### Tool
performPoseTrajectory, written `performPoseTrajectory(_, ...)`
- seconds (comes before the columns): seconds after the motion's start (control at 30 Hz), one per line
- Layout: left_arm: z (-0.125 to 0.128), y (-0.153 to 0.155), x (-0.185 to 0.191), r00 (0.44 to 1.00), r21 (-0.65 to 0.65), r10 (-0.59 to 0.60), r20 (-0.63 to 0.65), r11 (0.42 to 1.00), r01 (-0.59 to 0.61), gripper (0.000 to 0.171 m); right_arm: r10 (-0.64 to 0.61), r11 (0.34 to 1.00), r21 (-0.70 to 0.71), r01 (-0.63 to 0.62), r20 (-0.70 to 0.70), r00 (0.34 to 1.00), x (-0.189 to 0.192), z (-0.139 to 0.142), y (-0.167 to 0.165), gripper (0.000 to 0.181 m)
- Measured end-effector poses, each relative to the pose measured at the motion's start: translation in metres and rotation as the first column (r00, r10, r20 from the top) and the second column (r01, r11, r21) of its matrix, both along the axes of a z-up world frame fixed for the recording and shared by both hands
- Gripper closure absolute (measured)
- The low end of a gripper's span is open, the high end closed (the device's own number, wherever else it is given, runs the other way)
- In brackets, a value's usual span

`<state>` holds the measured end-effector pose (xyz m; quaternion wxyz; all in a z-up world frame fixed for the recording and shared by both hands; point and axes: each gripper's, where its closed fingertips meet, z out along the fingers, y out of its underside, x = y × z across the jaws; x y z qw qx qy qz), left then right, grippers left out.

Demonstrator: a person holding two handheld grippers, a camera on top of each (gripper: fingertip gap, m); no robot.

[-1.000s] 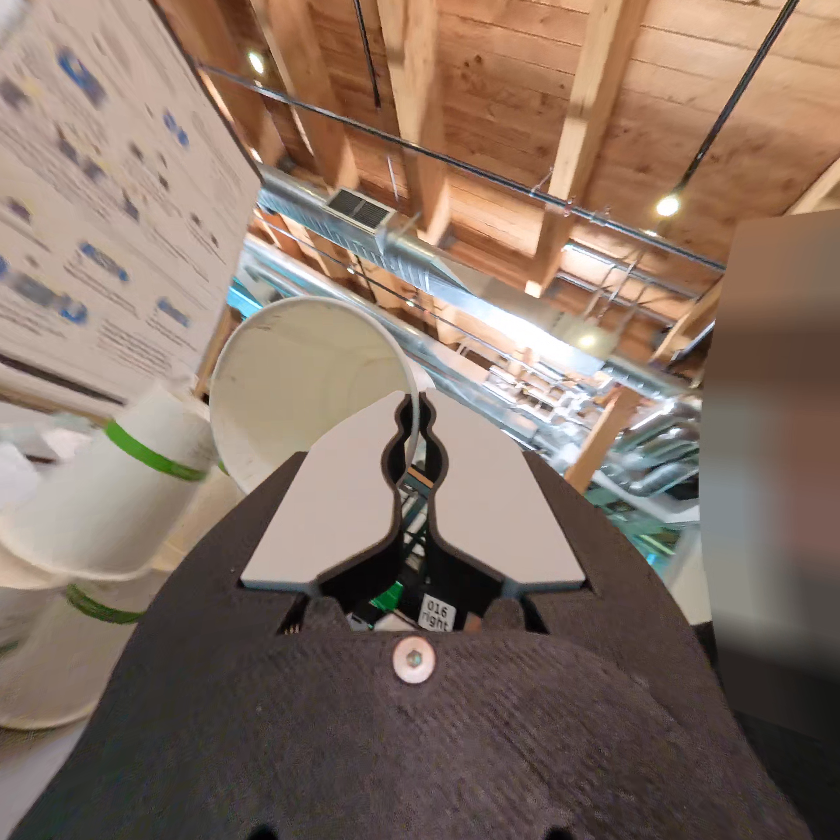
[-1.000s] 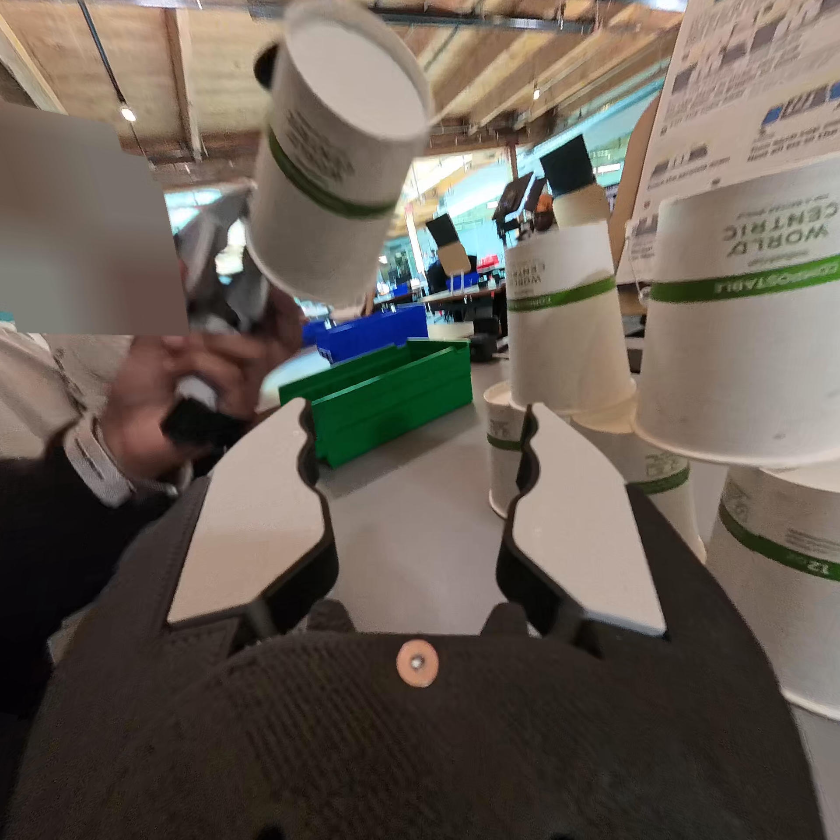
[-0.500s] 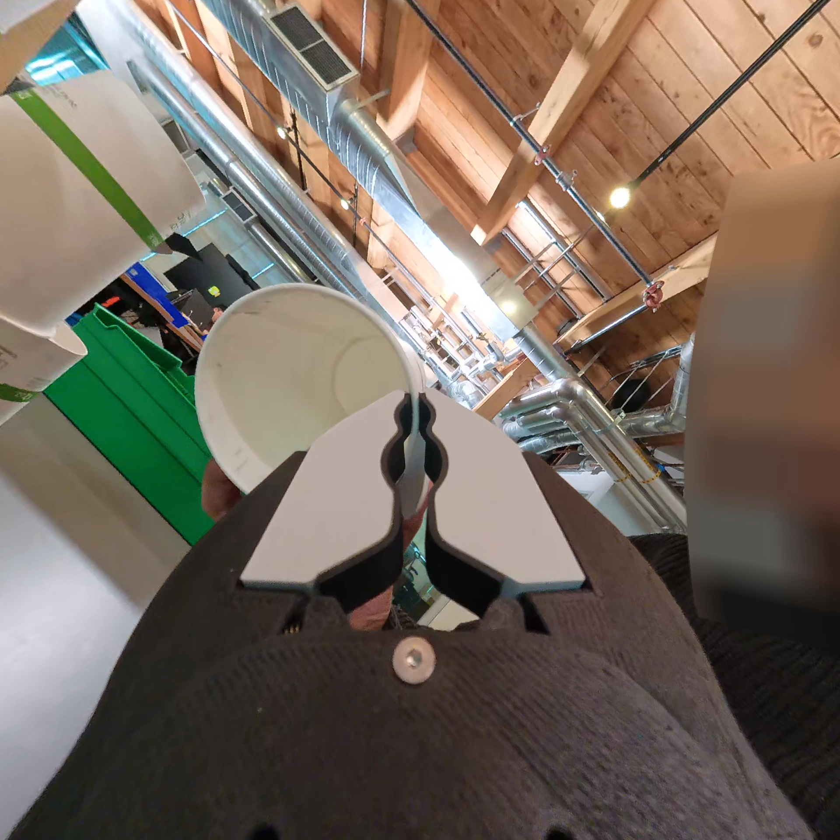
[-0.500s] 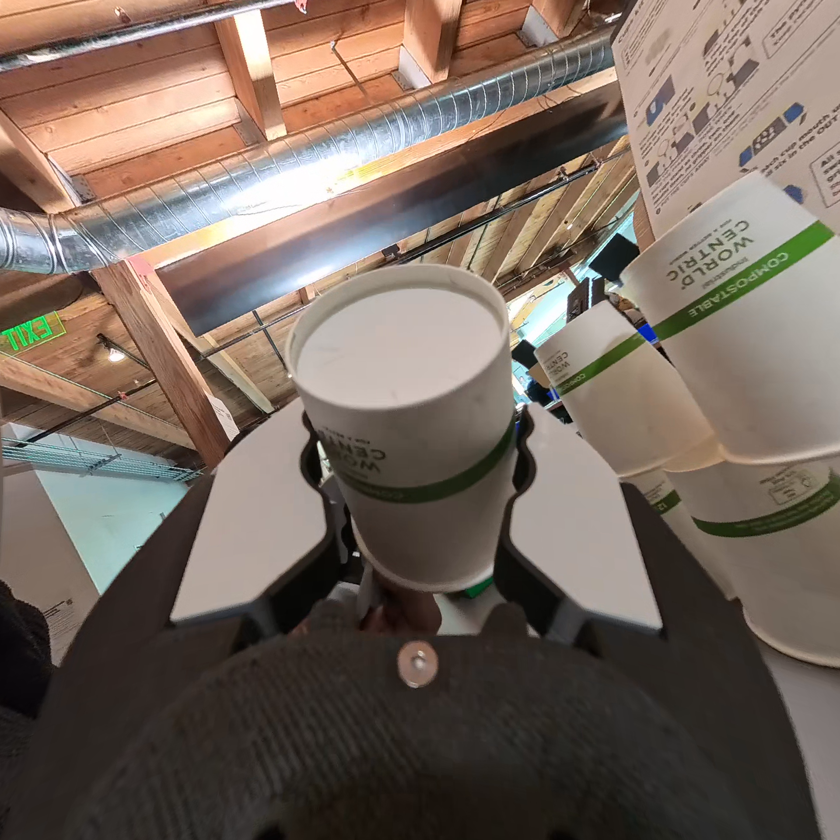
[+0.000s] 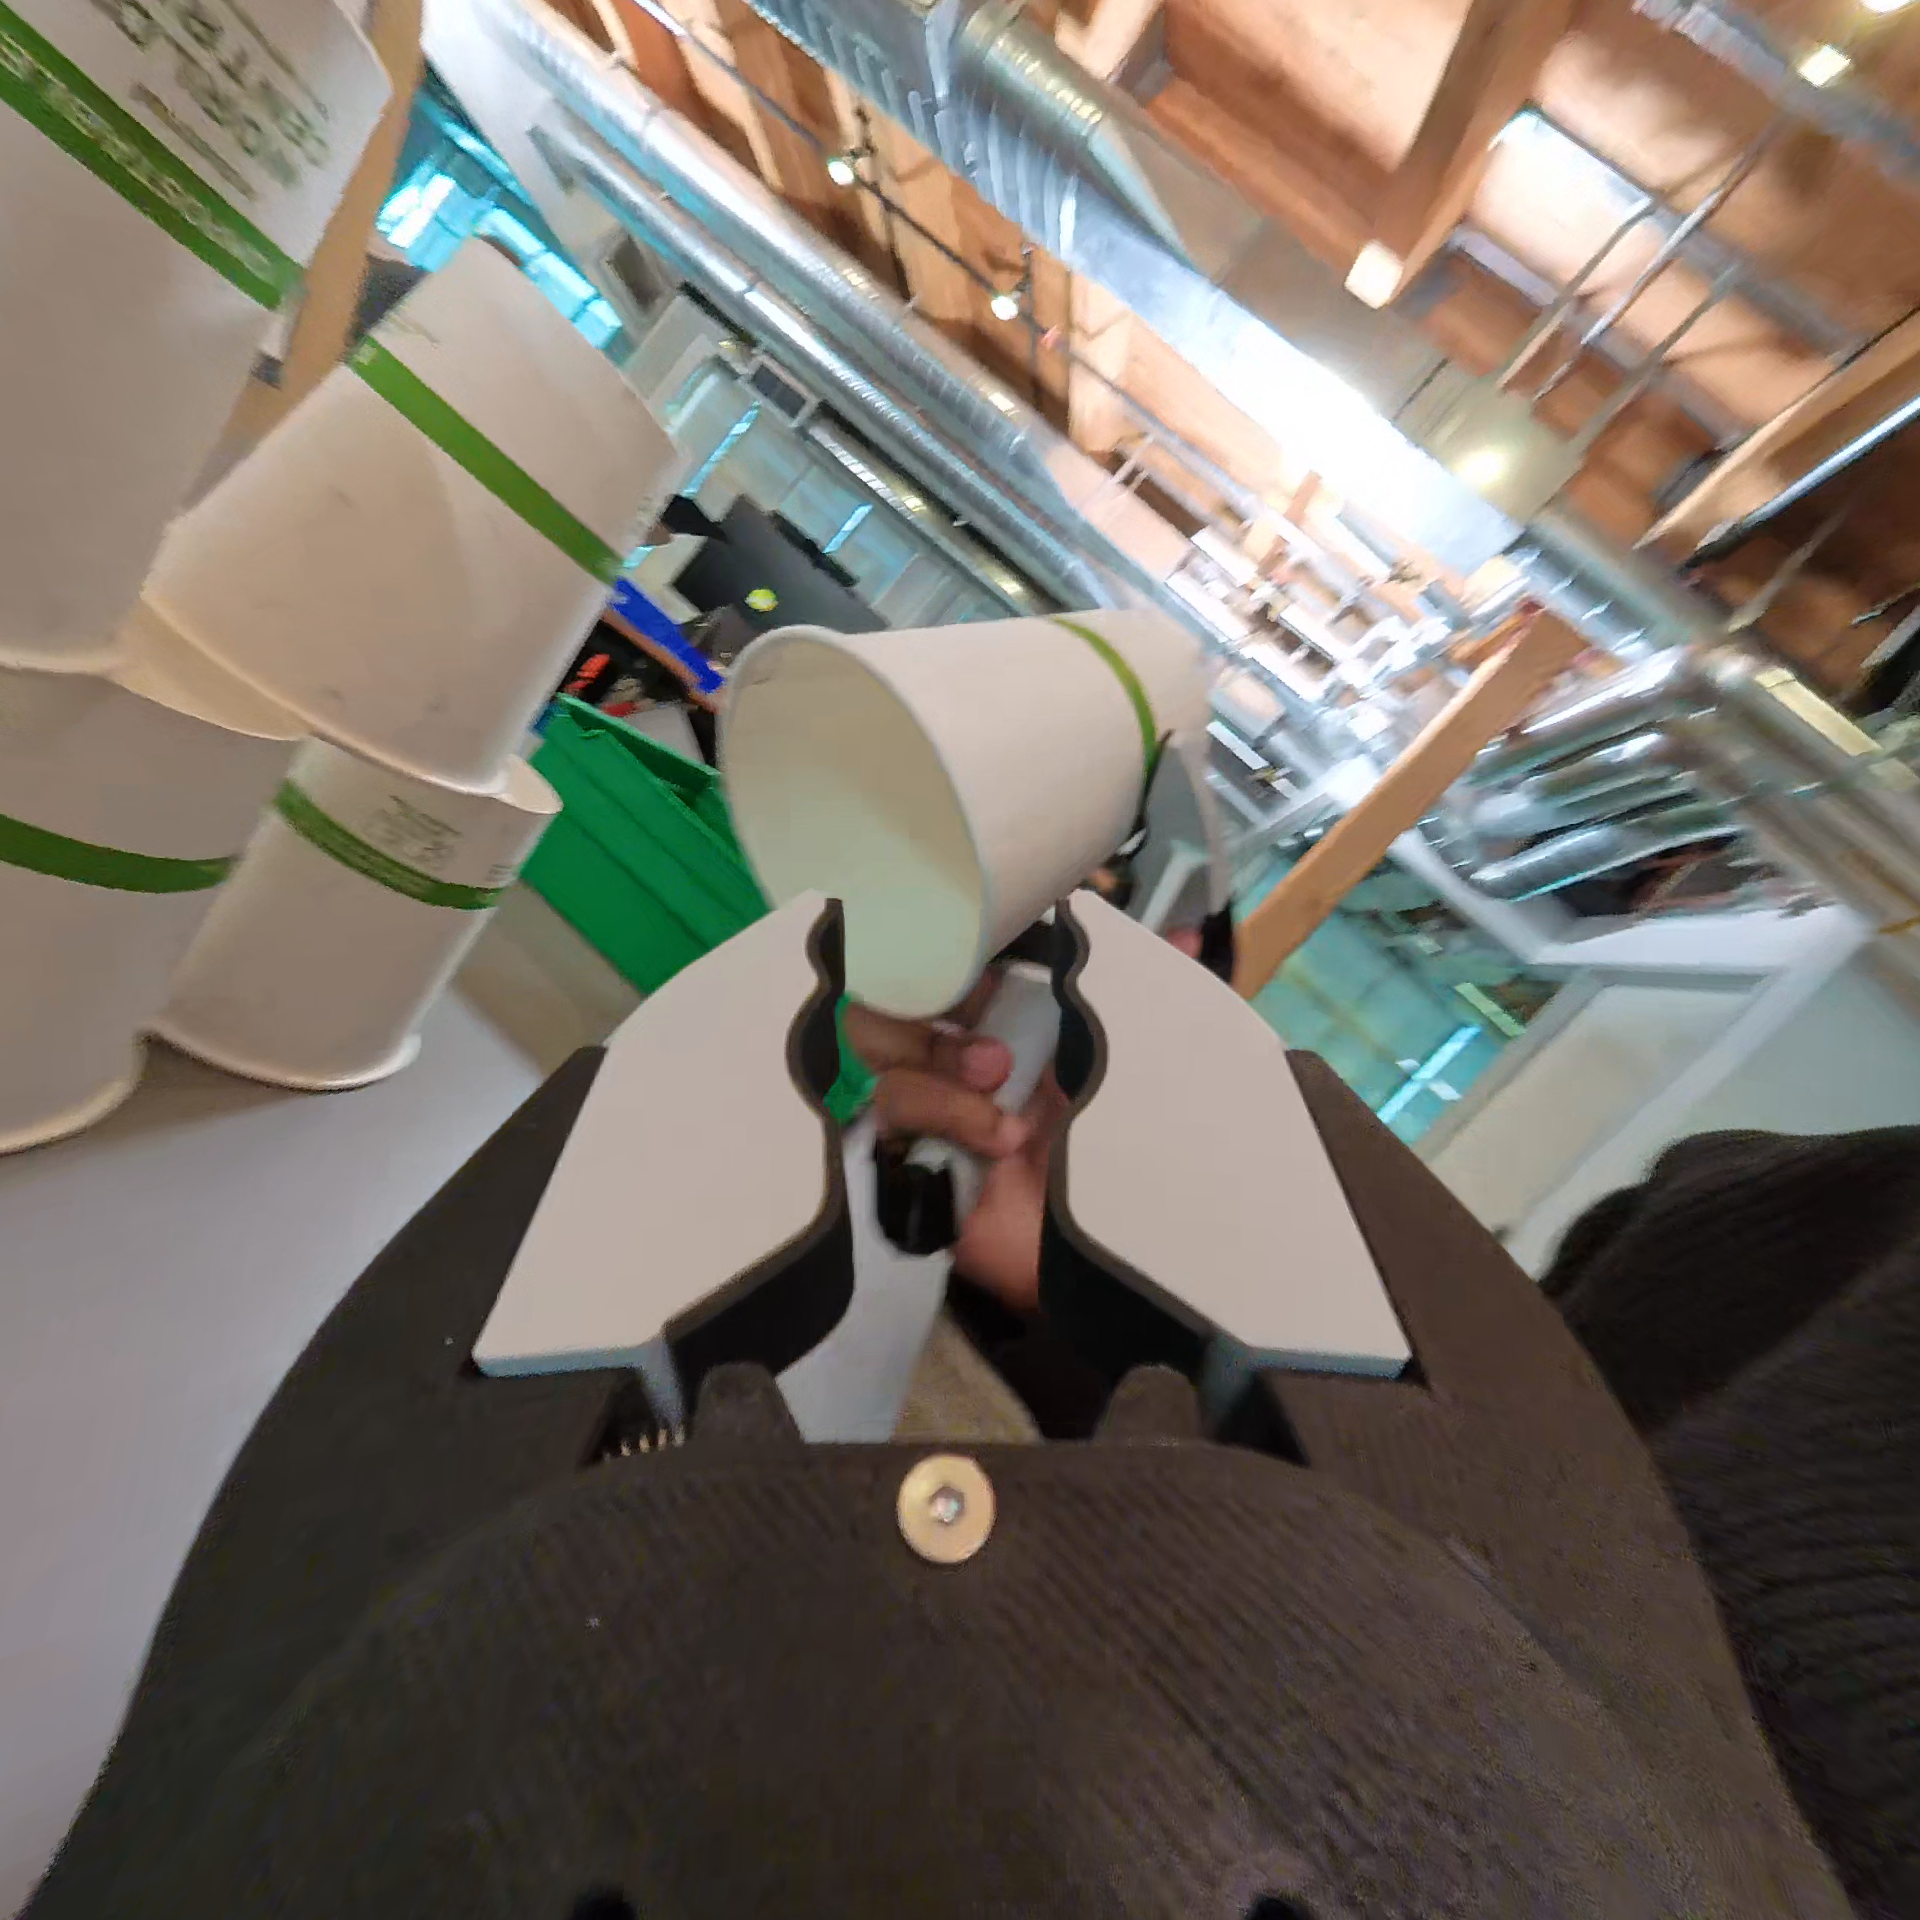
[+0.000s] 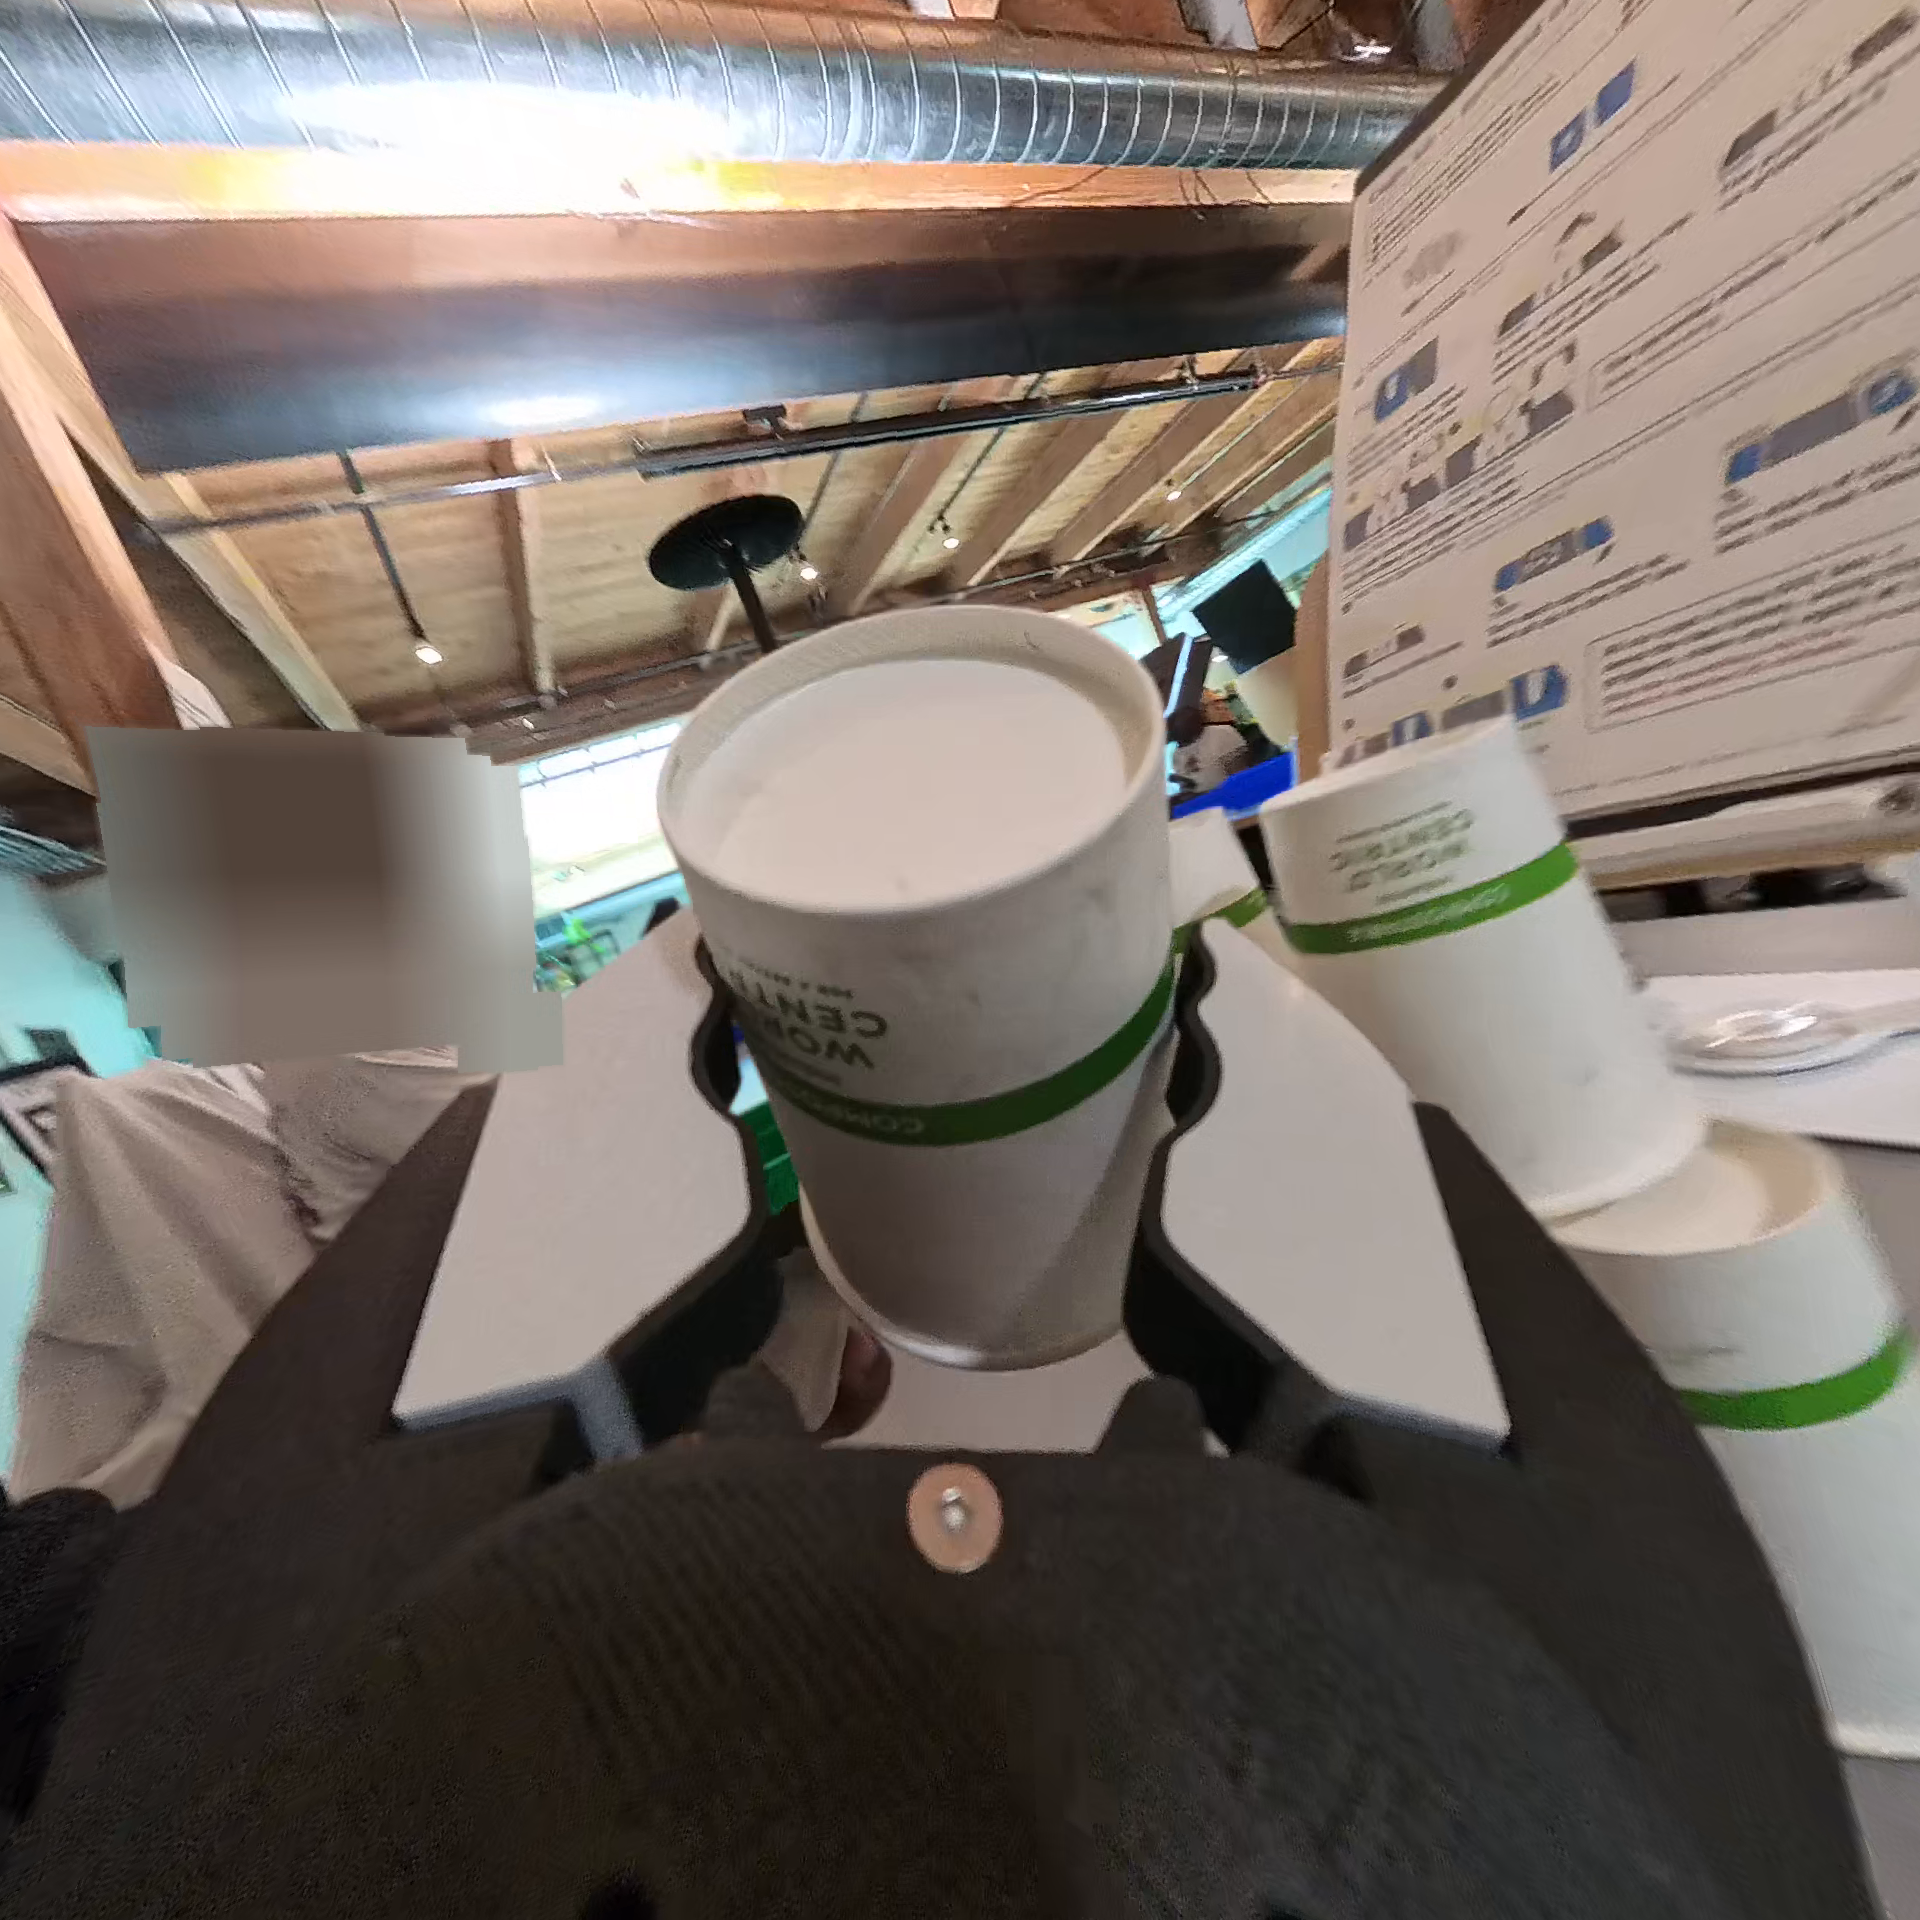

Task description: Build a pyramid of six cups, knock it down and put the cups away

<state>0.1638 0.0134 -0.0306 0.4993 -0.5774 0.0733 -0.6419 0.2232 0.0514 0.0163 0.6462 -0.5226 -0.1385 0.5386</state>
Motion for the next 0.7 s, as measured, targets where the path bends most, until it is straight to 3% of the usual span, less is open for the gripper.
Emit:
performPoseTrajectory(0.2, -0.031, 0.017, -0.002, 0.955, 0.029, 0.139, -0.26, 0.99, -0.137, 0.131, -0.106, 0.993, 0.07, 0.091, 0.254, 0.961, 0.01, 0.038, 0.021, 0.097)
performPoseTrajectory(0.33, -0.06, 0.026, -0.001, 0.851, 0.058, 0.206, -0.484, 0.977, -0.203, 0.131, -0.147, 0.988, 0.106, 0.116, 0.369, 0.918, 0.001, 0.074, 0.046, 0.097)
performPoseTrajectory(0.47, -0.086, 0.028, -0.001, 0.74, 0.063, 0.196, -0.643, 0.977, -0.204, 0.13, -0.075, 0.997, 0.052, 0.057, 0.473, 0.878, -0.028, 0.091, 0.08, 0.097)
performPoseTrajectory(0.57, -0.095, 0.03, -0.002, 0.685, 0.083, 0.208, -0.698, 0.974, -0.21, 0.129, -0.103, 0.995, 0.069, 0.078, 0.549, 0.829, -0.046, 0.098, 0.107, 0.097)
performPoseTrajectory(0.7, -0.093, 0.033, -0.007, 0.681, 0.1, 0.232, -0.695, 0.968, -0.228, 0.129, -0.112, 0.994, 0.066, 0.092, 0.661, 0.742, -0.068, 0.092, 0.132, 0.097)
